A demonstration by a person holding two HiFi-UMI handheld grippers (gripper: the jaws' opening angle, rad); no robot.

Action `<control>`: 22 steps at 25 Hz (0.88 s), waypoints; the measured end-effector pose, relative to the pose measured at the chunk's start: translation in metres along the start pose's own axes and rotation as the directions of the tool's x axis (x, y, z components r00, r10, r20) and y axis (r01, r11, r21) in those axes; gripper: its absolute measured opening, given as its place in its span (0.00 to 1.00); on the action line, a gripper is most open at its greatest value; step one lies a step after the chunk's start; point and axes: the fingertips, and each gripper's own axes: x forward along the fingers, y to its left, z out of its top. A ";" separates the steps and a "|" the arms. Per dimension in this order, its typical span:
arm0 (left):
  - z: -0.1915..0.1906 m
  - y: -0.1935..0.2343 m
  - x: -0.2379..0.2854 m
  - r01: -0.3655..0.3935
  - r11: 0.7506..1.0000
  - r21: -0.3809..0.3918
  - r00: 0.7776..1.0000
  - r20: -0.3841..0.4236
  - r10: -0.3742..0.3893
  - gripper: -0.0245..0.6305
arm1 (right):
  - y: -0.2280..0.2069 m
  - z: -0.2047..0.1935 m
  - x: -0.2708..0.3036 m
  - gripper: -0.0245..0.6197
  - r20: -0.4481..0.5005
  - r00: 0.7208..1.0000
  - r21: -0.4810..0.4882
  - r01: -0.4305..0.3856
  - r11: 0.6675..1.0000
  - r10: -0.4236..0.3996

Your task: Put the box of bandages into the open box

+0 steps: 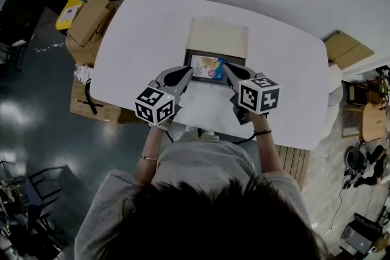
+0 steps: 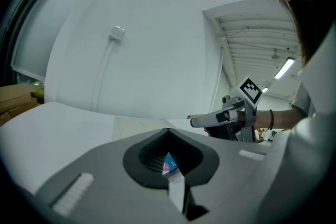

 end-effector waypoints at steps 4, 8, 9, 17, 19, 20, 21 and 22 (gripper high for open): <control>0.009 -0.006 -0.004 -0.011 1.000 0.019 1.000 0.023 0.011 0.03 | 0.005 0.012 -0.014 0.06 0.060 0.998 -0.028 -0.021 0.999 0.023; 0.019 -0.009 -0.009 -0.027 0.999 0.032 0.998 0.053 0.025 0.03 | 0.009 0.026 -0.028 0.05 0.133 0.990 -0.046 -0.038 0.998 0.044; 0.022 -0.010 -0.011 -0.032 0.999 0.036 0.998 0.062 0.030 0.03 | 0.010 0.030 -0.032 0.05 0.155 0.987 -0.052 -0.044 0.998 0.052; 0.044 -0.019 -0.021 -0.066 0.996 0.067 0.990 0.126 0.057 0.03 | 0.017 0.054 -0.056 0.05 0.267 0.958 -0.070 -0.091 0.993 0.106; 0.048 -0.020 -0.022 -0.073 0.995 0.071 0.989 0.137 0.063 0.03 | 0.018 0.057 -0.060 0.05 0.283 0.952 -0.080 -0.095 0.992 0.114; 0.049 -0.021 -0.023 -0.076 0.994 0.072 0.988 0.143 0.065 0.03 | 0.019 0.058 -0.062 0.05 0.290 0.950 -0.084 -0.096 0.992 0.117; 0.050 -0.022 -0.024 -0.080 0.994 0.073 0.987 0.149 0.068 0.03 | 0.019 0.059 -0.064 0.05 0.297 0.947 -0.089 -0.097 0.991 0.119; 0.051 -0.023 -0.025 -0.083 0.994 0.074 0.986 0.154 0.071 0.03 | 0.020 0.060 -0.066 0.05 0.304 0.945 -0.094 -0.098 0.991 0.122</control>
